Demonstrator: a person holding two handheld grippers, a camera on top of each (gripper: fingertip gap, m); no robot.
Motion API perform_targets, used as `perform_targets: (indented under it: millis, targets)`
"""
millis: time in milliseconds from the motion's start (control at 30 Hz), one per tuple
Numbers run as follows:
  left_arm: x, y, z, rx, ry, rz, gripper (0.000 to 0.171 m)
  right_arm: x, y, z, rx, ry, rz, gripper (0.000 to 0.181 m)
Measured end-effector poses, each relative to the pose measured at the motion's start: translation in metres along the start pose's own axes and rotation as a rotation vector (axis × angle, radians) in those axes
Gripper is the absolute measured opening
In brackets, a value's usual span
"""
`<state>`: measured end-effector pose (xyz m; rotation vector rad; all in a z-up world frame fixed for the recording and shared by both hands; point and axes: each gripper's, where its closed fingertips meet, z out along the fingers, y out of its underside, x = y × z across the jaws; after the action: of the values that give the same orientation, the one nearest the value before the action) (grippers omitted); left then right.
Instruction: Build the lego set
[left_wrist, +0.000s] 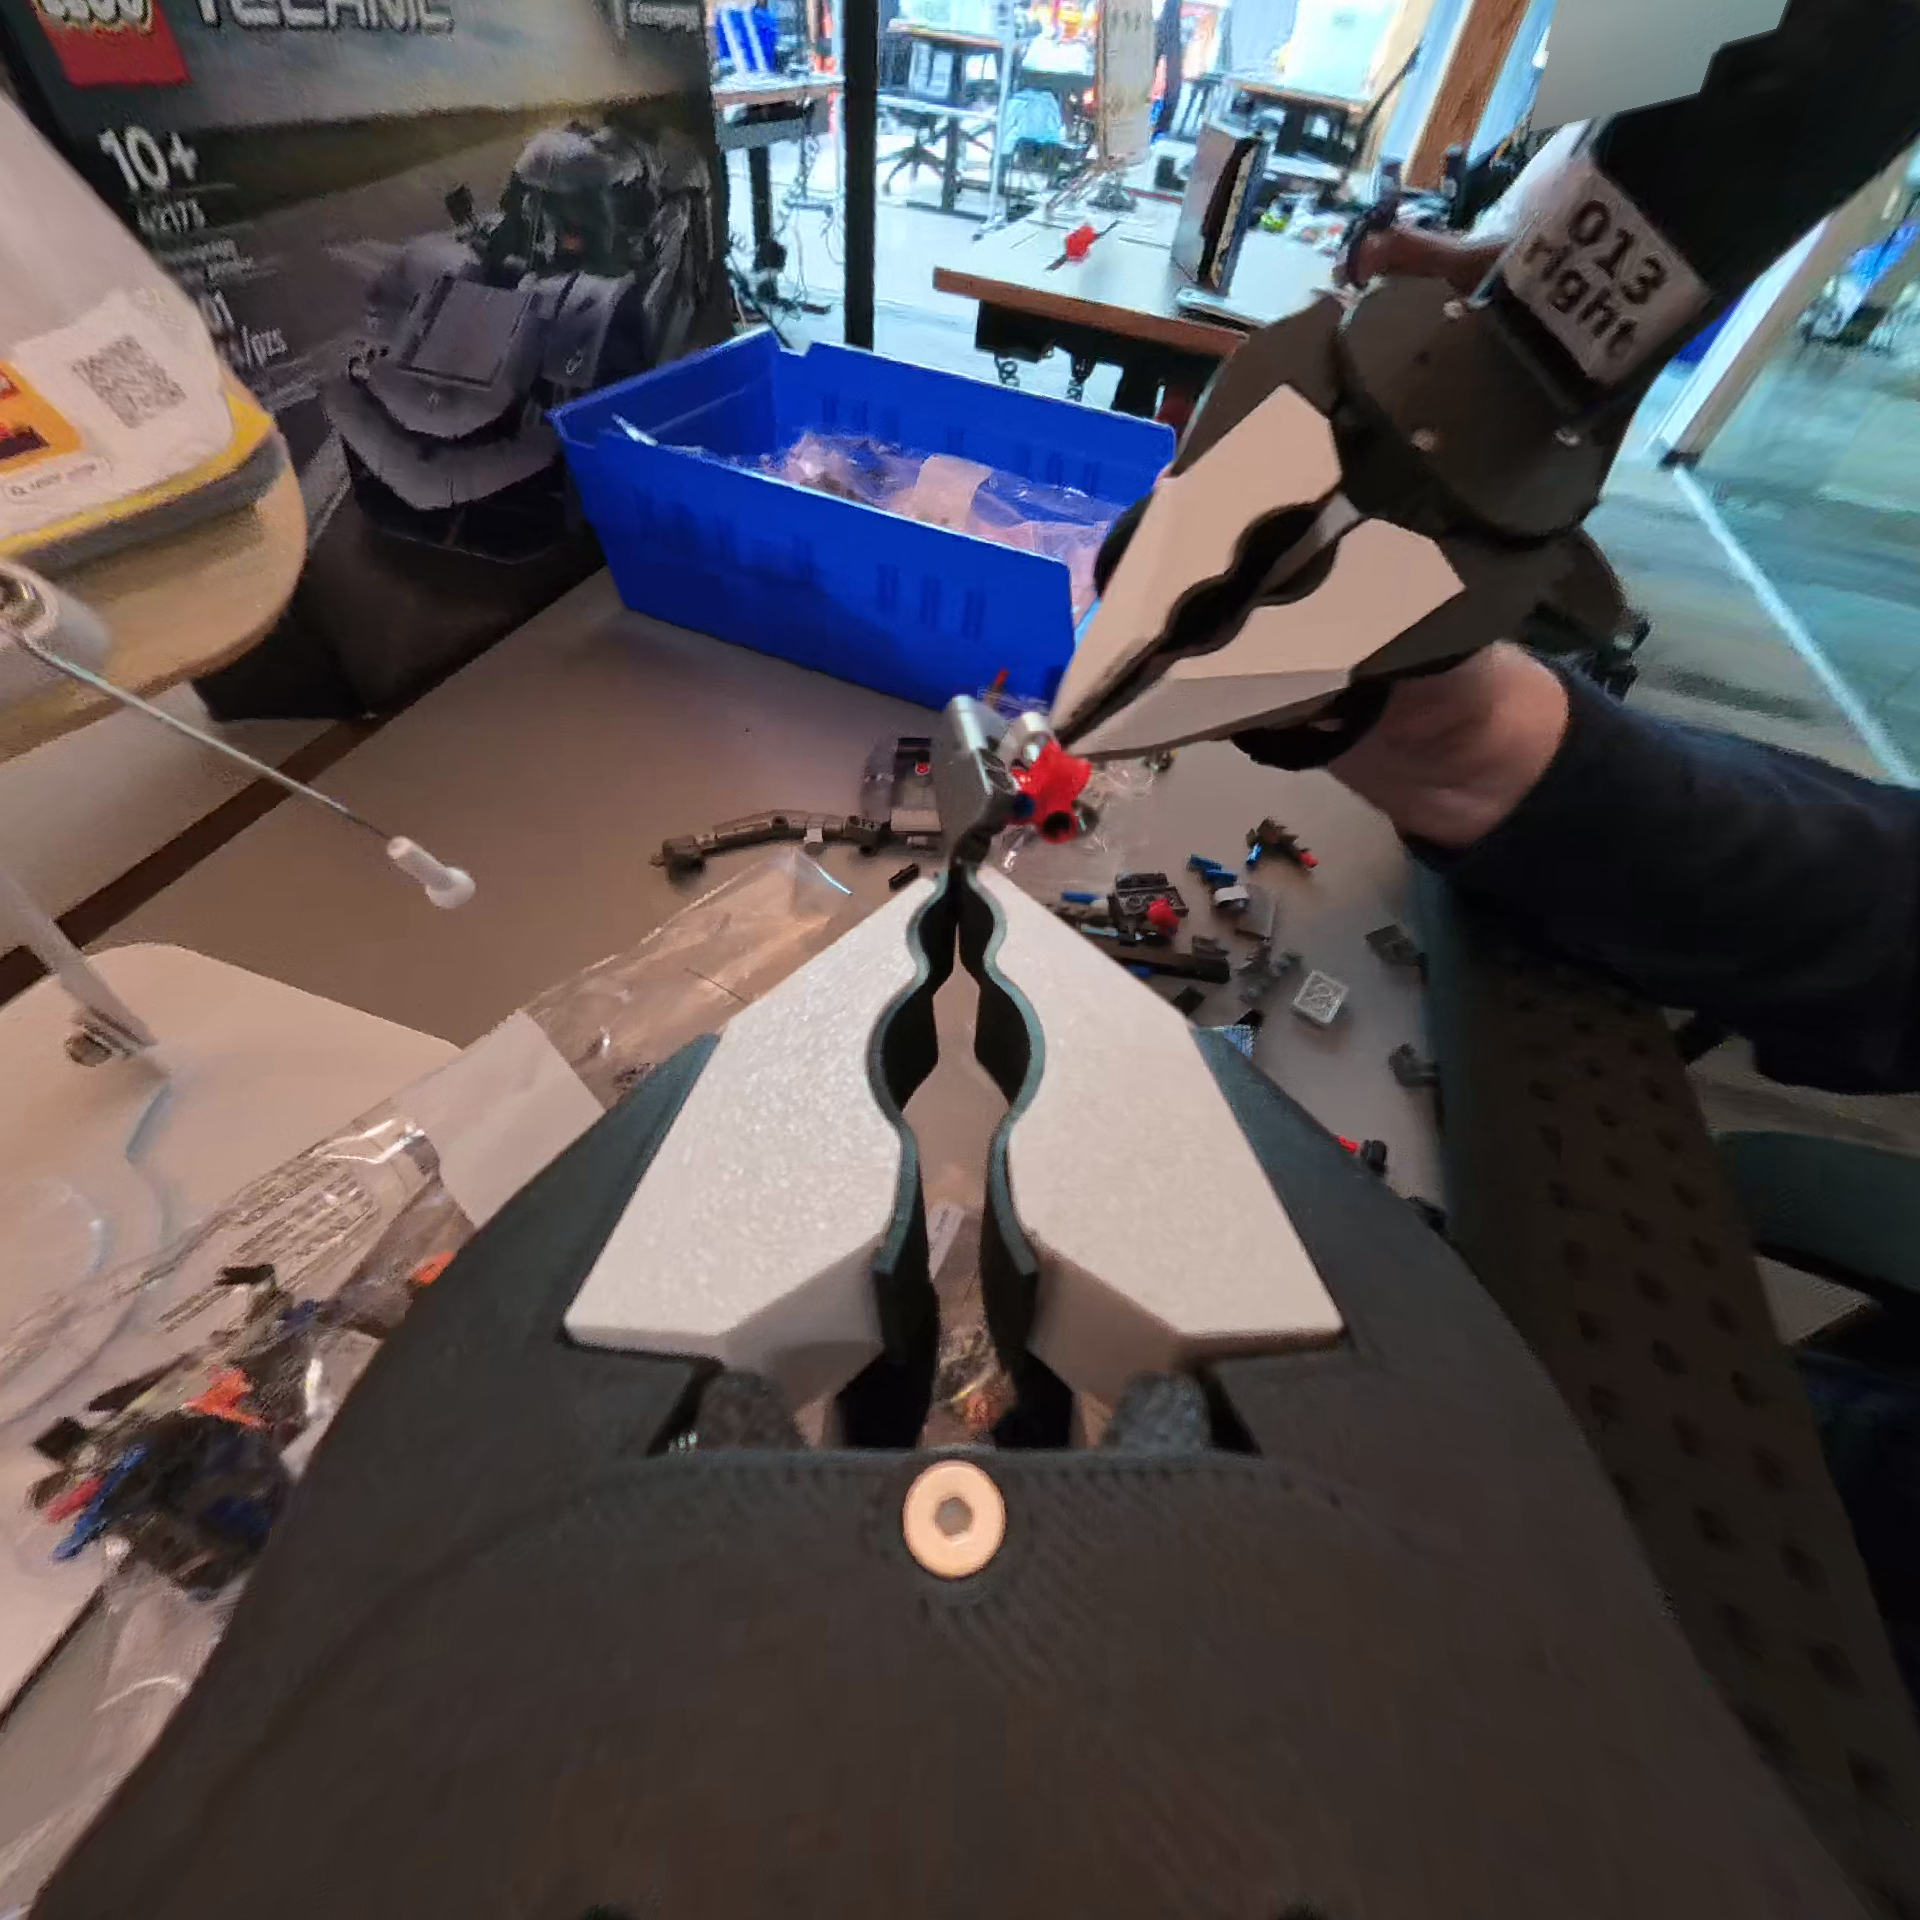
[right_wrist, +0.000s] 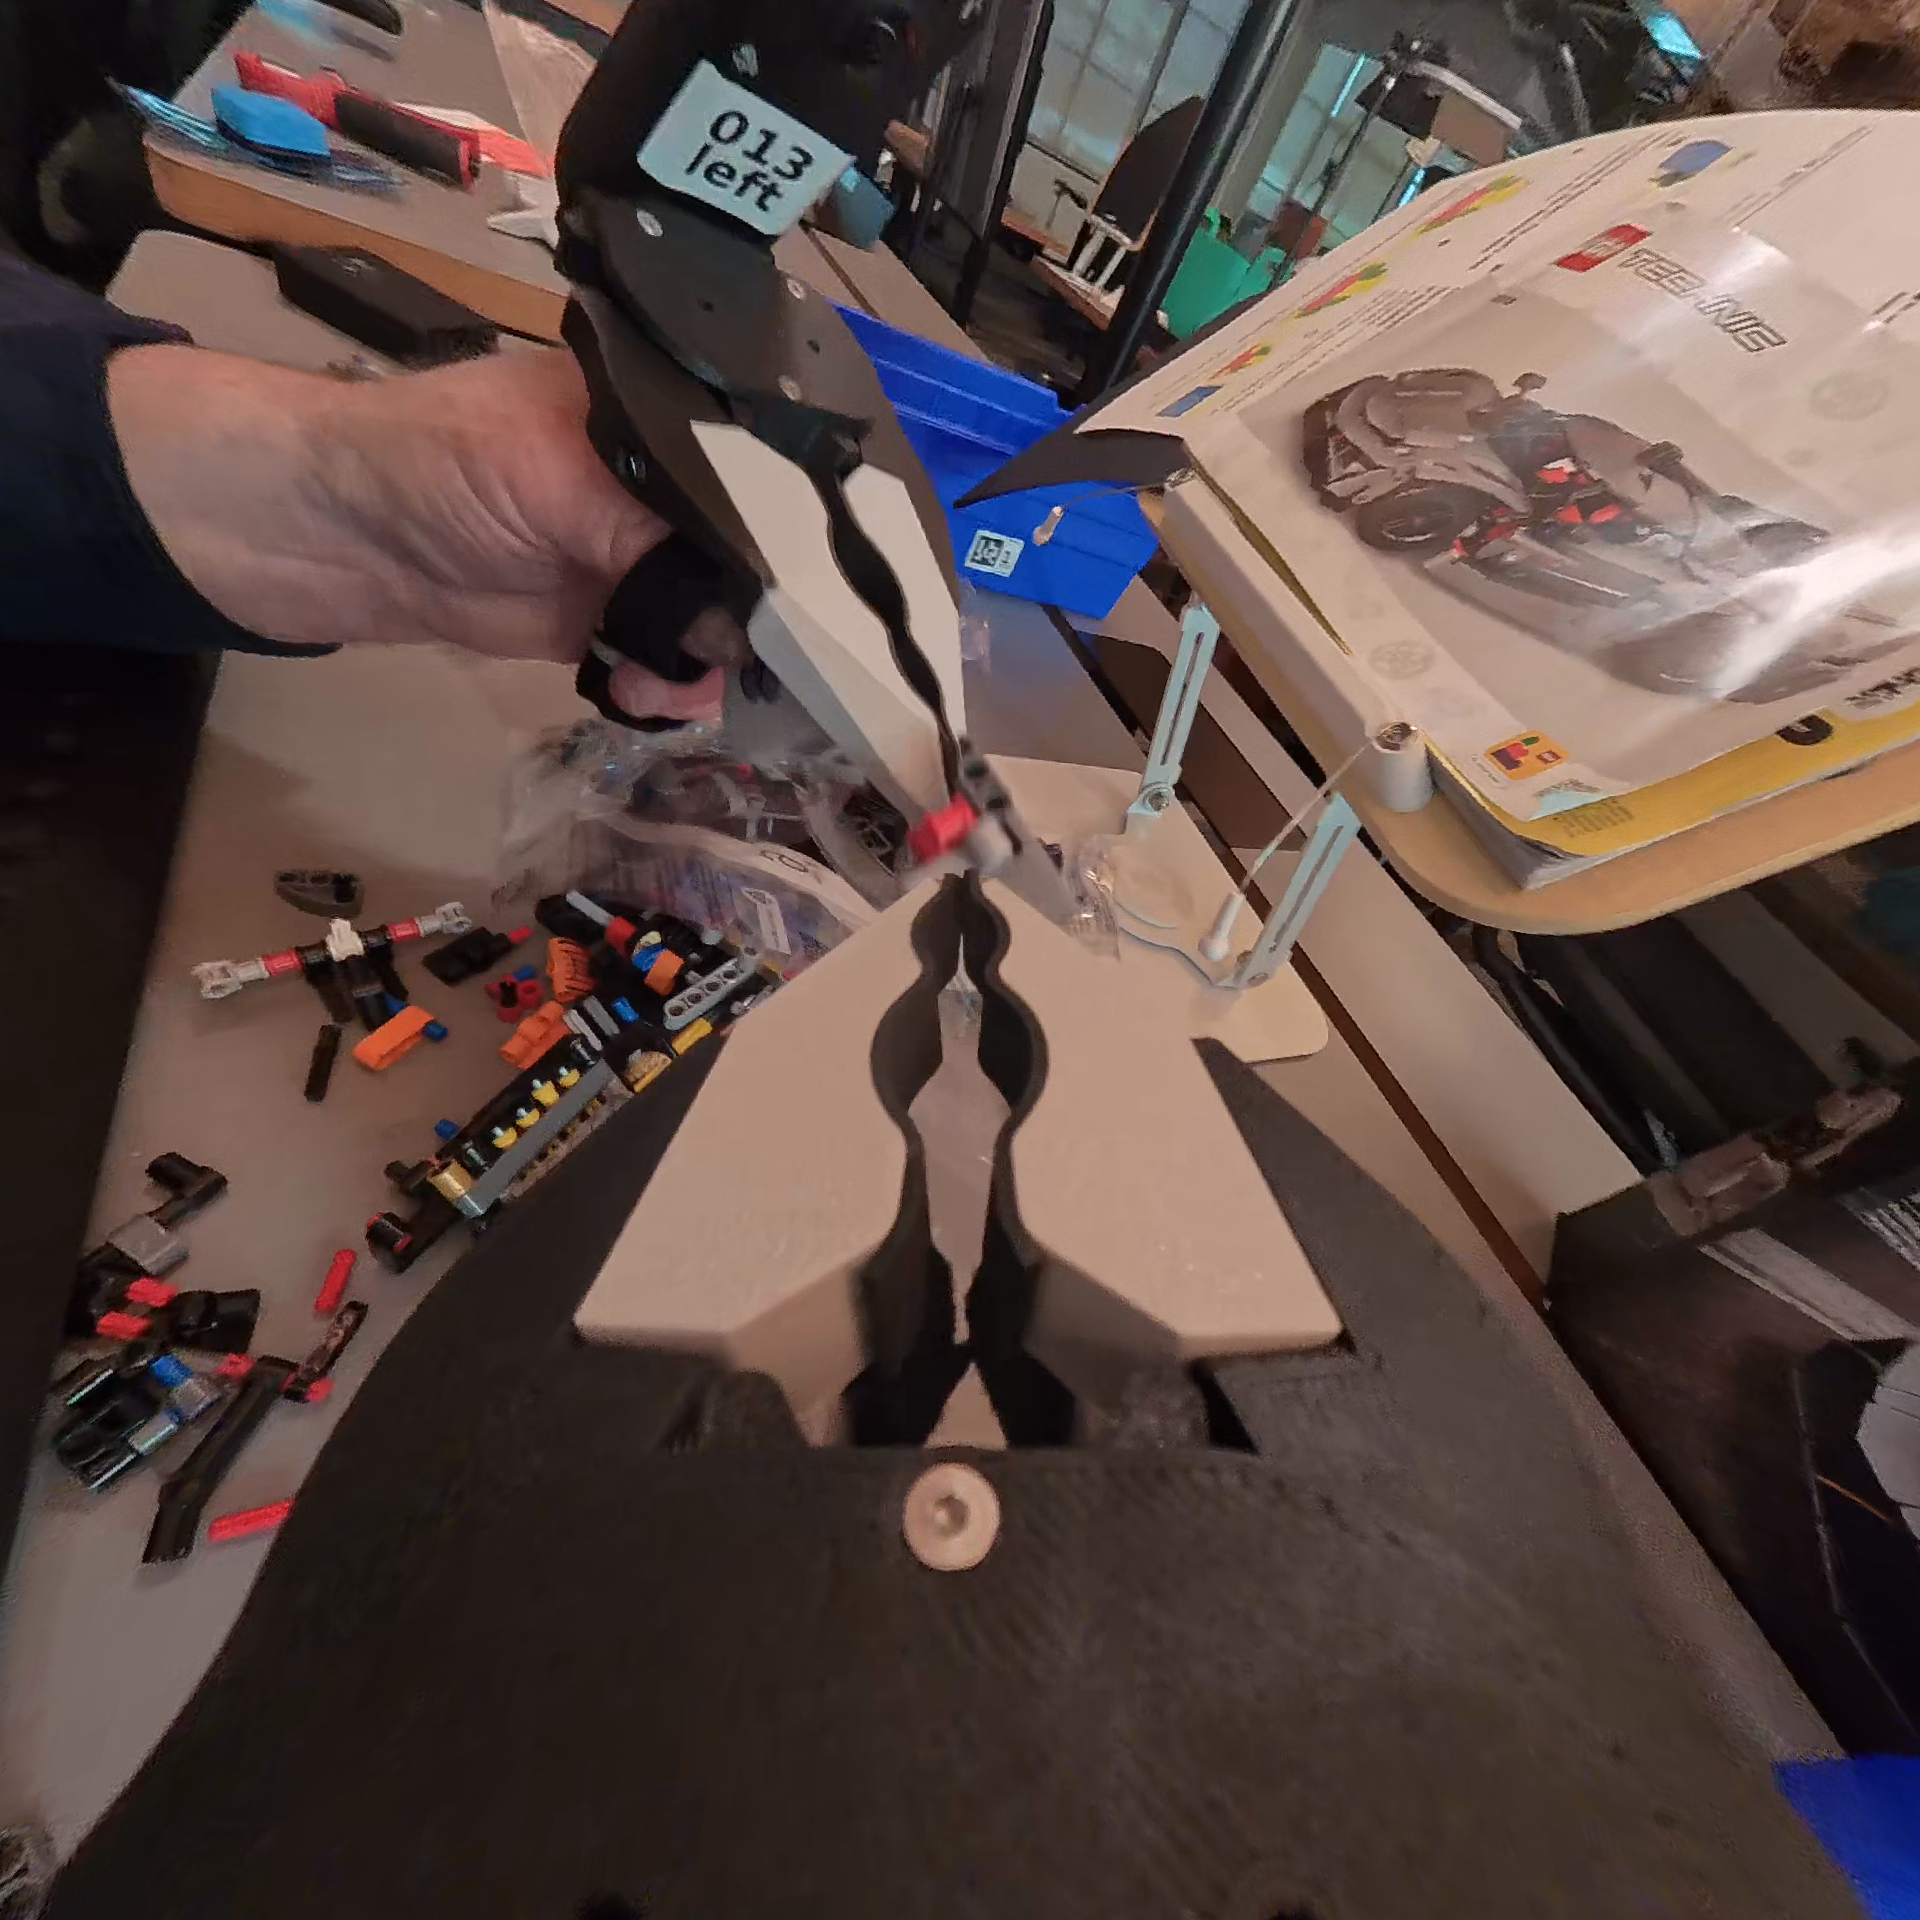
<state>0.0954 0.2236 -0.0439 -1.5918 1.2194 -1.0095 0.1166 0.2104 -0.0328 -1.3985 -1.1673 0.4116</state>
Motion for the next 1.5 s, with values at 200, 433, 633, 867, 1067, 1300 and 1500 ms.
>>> perform_targets:
  millis: [200, 433, 633, 867, 1067, 1300, 1500]
  targets:
    - [0.011, 0.006, 0.015, -0.058, -0.047, 0.107, 0.000, 0.001, -0.009, -0.005, 0.072, -0.006, -0.005, 0.000]
    - [0.002, 0.007, 0.013, -0.062, -0.073, 0.095, 0.000, -0.020, -0.002, 0.008, -0.022, -0.027, -0.165, 0.020]
    - [0.003, 0.018, 0.012, -0.128, -0.051, 0.089, 0.000, -0.016, 0.007, 0.006, -0.052, -0.041, -0.124, 0.012]
    - [-0.004, 0.035, 0.009, -0.240, -0.097, 0.139, 0.000, -0.036, 0.062, 0.009, -0.282, -0.251, 0.035, 0.012]
    - [-0.005, 0.047, 0.012, -0.315, -0.119, 0.174, 0.000, -0.060, 0.115, 0.012, -0.537, -0.376, 0.058, 0.025]
    - [-0.003, 0.051, 0.012, -0.331, -0.102, 0.169, 0.000, -0.064, 0.107, 0.009, -0.502, -0.413, 0.100, 0.025]
    - [-0.004, 0.057, 0.014, -0.363, -0.106, 0.181, 0.000, -0.075, 0.134, -0.003, -0.633, -0.476, 0.130, 0.029]
